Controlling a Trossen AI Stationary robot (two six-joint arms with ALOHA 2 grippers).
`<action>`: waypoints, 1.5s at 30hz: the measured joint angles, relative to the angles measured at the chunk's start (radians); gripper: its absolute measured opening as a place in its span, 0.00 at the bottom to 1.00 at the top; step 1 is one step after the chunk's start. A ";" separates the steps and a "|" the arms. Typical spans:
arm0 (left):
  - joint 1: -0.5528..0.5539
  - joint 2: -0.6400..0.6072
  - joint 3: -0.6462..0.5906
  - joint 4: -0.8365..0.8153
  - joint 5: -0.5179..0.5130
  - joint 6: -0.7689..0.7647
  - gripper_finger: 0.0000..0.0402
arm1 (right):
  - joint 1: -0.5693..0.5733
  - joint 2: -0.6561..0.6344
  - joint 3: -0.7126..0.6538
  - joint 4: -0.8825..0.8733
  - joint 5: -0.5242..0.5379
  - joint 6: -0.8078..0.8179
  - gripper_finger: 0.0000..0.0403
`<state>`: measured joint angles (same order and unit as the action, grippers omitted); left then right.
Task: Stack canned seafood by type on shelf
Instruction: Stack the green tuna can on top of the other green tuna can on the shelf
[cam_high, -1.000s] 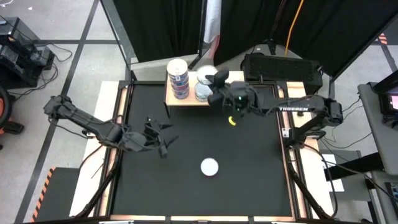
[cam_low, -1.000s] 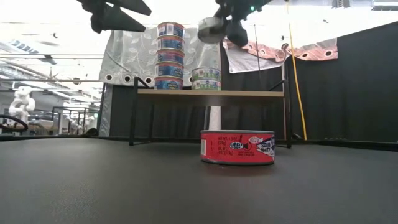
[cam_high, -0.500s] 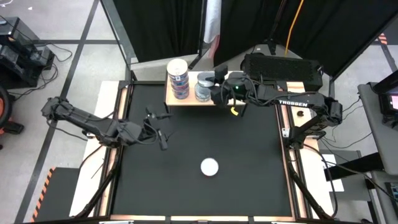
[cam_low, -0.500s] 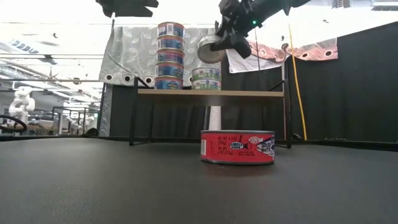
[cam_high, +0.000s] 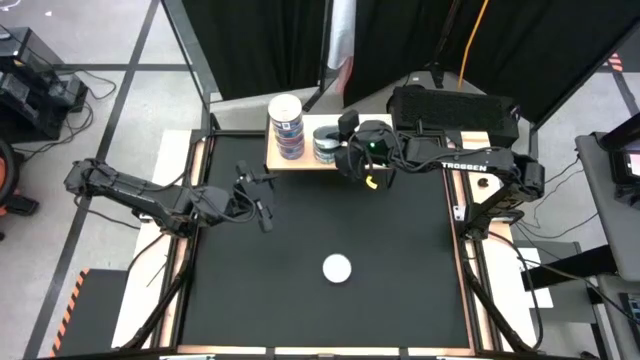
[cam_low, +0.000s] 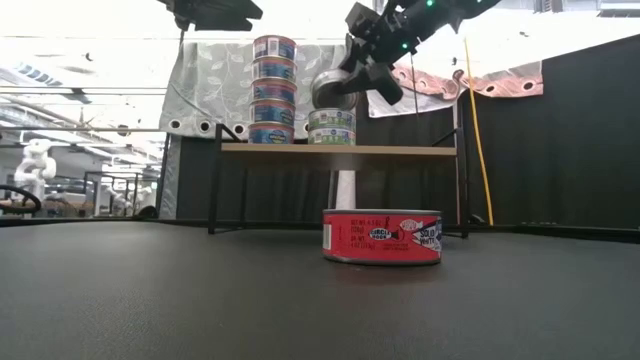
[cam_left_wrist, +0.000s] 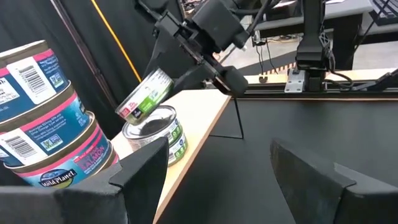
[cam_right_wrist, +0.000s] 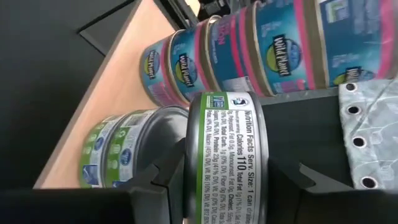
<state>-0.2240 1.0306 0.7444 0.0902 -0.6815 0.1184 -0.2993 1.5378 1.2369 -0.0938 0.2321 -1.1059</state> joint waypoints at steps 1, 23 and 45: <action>0.000 0.000 0.000 0.000 0.000 -0.001 0.70 | 0.000 -0.001 0.000 0.004 0.000 -0.003 0.36; 0.000 0.000 0.000 0.000 0.001 -0.007 0.70 | -0.015 -0.001 0.000 -0.015 -0.027 0.023 0.36; 0.000 0.000 0.000 -0.001 0.001 -0.007 0.70 | -0.014 -0.002 0.000 -0.029 -0.040 0.051 0.70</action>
<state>-0.2237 1.0306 0.7444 0.0893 -0.6806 0.1116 -0.3137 1.5360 1.2369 -0.1229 0.1922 -1.0545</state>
